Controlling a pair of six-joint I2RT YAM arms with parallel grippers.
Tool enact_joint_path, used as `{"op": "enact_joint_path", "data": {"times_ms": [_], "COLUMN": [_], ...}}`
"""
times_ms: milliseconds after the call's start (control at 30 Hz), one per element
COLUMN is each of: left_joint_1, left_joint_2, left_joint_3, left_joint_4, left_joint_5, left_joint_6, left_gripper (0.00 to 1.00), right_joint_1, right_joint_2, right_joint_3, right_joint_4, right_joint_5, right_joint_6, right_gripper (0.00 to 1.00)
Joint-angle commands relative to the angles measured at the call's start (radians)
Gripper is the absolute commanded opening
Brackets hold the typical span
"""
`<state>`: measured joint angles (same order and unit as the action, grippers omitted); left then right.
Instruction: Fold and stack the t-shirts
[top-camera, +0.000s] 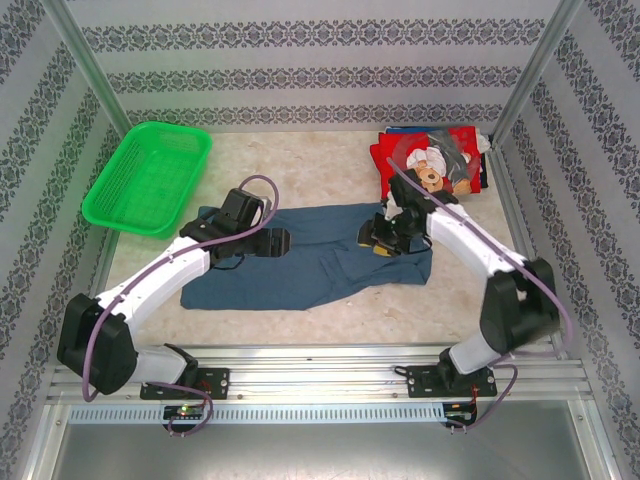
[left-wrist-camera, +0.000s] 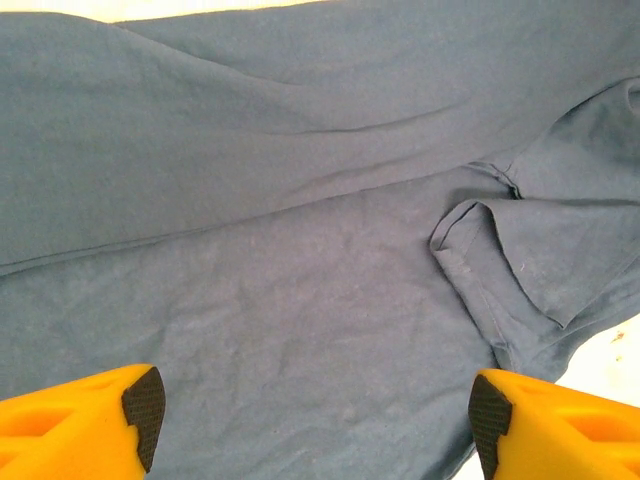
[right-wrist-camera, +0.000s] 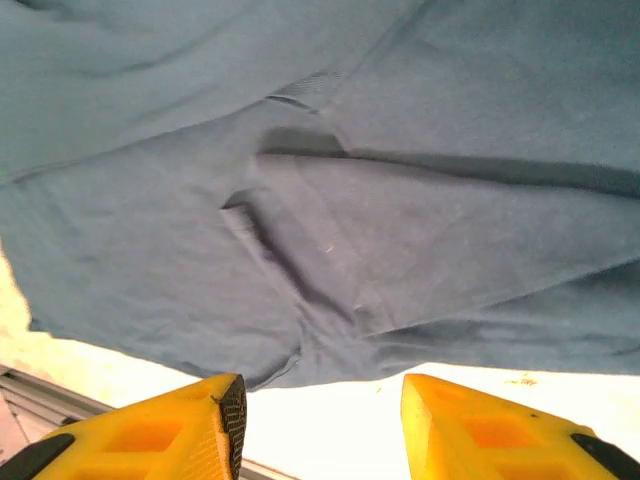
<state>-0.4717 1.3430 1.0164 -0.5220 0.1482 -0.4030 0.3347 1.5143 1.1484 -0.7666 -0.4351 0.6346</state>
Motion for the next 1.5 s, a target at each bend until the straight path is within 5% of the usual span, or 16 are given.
{"op": "enact_joint_path", "data": {"times_ms": [0, 633, 1033, 1467], "left_joint_1": [-0.012, 0.070, 0.180, 0.327], "left_joint_2": [-0.029, -0.252, -0.380, -0.453], "left_joint_3": [-0.013, -0.182, -0.319, -0.384], "left_joint_4": [0.007, -0.107, -0.204, -0.288], "left_joint_5": [-0.025, -0.046, -0.027, 0.000], "left_joint_6": [0.004, -0.145, -0.316, -0.345], "left_gripper": [0.81, 0.83, 0.83, 0.82], "right_joint_1": [0.053, 0.335, 0.367, 0.372], "right_joint_2": [-0.056, 0.297, 0.406, 0.451], "right_joint_3": [-0.103, 0.162, 0.202, 0.185], "right_joint_4": [-0.002, -0.188, -0.177, -0.160], "right_joint_5": [-0.004, 0.414, 0.491, 0.484], "right_joint_6": [0.043, -0.308, -0.402, -0.421], "right_gripper": [0.46, 0.43, 0.40, 0.35]}}
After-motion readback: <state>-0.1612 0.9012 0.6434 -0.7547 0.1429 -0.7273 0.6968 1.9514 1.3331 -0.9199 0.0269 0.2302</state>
